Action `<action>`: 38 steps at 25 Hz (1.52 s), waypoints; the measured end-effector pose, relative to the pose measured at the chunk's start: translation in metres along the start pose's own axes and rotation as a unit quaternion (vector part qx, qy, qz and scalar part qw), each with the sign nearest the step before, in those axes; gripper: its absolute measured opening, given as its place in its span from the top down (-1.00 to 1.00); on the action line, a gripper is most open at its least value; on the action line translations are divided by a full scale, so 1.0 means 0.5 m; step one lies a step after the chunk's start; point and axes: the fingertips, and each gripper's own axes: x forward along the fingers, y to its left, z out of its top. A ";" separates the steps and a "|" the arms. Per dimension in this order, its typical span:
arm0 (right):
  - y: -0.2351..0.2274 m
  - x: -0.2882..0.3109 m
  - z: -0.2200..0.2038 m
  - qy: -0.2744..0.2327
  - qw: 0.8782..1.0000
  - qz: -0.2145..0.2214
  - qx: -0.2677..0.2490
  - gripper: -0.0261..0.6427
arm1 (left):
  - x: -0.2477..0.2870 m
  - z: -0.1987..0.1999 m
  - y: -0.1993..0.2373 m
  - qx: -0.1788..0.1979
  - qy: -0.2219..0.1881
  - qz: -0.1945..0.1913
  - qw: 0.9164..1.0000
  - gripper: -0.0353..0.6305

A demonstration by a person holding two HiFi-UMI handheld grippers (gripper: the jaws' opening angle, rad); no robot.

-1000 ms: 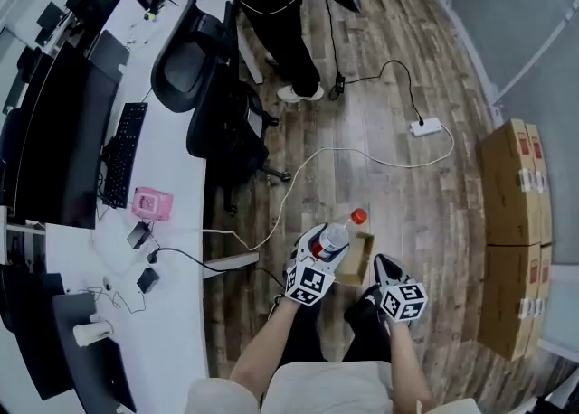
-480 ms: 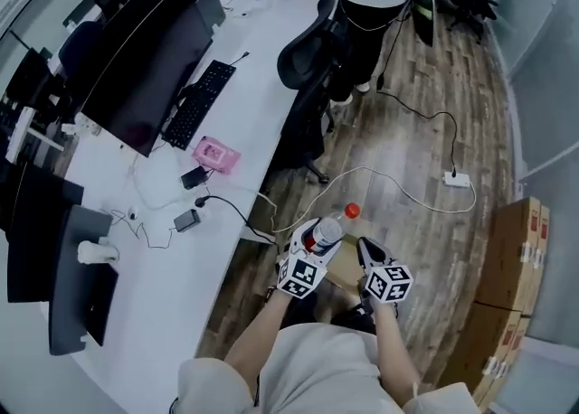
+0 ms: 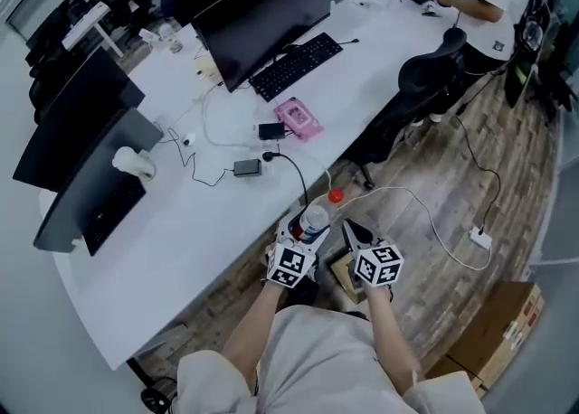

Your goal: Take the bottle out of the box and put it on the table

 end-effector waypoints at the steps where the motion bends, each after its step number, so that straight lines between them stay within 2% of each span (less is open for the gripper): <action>1: 0.025 0.022 0.002 0.008 1.000 0.014 -0.009 0.80 | -0.021 -0.009 0.025 -0.009 0.001 0.018 1.000 -0.06; 4: 0.100 0.084 -0.003 0.033 0.997 0.058 -0.033 0.80 | -0.088 -0.039 0.096 -0.035 0.002 0.071 0.997 -0.06; 8: 0.199 0.168 -0.013 0.071 0.988 0.118 -0.071 0.80 | -0.182 -0.060 0.195 -0.052 -0.006 0.134 0.990 -0.06; 14: 0.329 0.317 -0.011 0.100 0.972 0.182 -0.113 0.80 | -0.281 -0.142 0.308 -0.075 -0.006 0.186 0.980 -0.06; 19: 0.452 0.428 -0.011 0.119 0.952 0.237 -0.154 0.80 | -0.329 -0.192 0.370 -0.093 -0.013 0.199 0.976 -0.06; 26: 0.558 0.525 -0.040 0.146 0.932 0.275 -0.186 0.80 | -0.360 -0.219 0.437 -0.113 -0.038 0.205 0.971 -0.06; 38: 0.657 0.539 -0.064 0.138 0.908 0.318 -0.235 0.80 | -0.387 -0.300 0.494 -0.133 -0.011 0.230 0.964 -0.06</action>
